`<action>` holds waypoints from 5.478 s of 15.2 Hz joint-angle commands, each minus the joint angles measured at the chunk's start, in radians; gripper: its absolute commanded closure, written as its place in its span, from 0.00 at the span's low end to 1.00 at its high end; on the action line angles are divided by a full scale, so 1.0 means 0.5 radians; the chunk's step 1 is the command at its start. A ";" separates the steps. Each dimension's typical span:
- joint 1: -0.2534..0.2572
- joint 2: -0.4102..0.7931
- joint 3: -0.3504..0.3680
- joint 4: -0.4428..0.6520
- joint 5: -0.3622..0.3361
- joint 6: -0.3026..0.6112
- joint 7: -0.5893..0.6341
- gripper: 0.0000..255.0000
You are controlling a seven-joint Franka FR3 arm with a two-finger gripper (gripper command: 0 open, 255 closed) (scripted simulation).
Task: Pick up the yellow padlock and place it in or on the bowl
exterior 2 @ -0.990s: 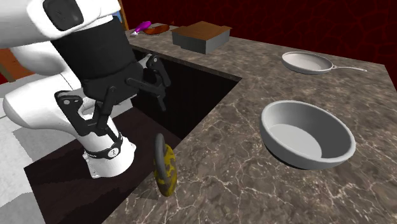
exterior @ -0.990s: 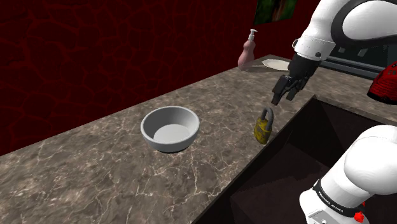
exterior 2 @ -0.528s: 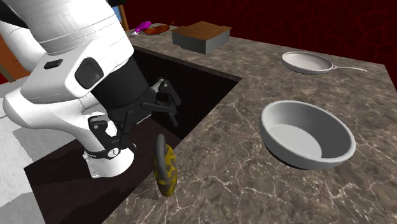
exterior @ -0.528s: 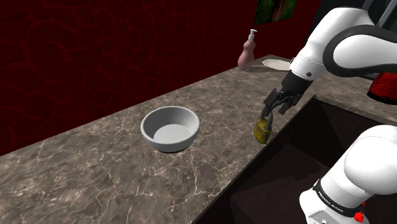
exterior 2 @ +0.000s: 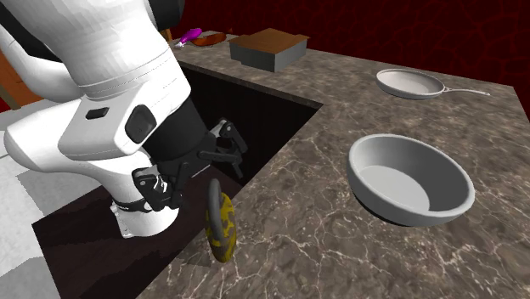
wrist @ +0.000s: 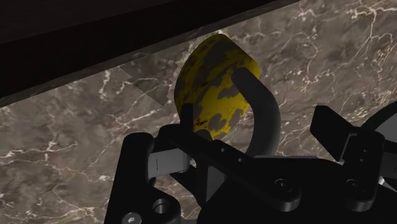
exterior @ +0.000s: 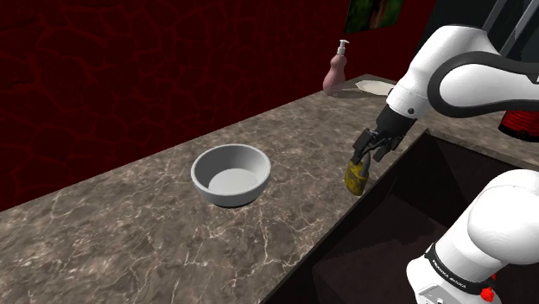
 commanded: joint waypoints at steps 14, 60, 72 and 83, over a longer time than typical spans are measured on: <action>-0.002 -0.002 -0.003 0.025 -0.005 -0.026 0.004 1.00; 0.004 1.166 0.627 1.646 0.055 -0.315 0.743 1.00; 0.038 2.145 1.095 2.598 -0.458 -0.304 1.365 1.00; 0.033 2.096 1.085 2.252 -0.419 0.000 1.330 1.00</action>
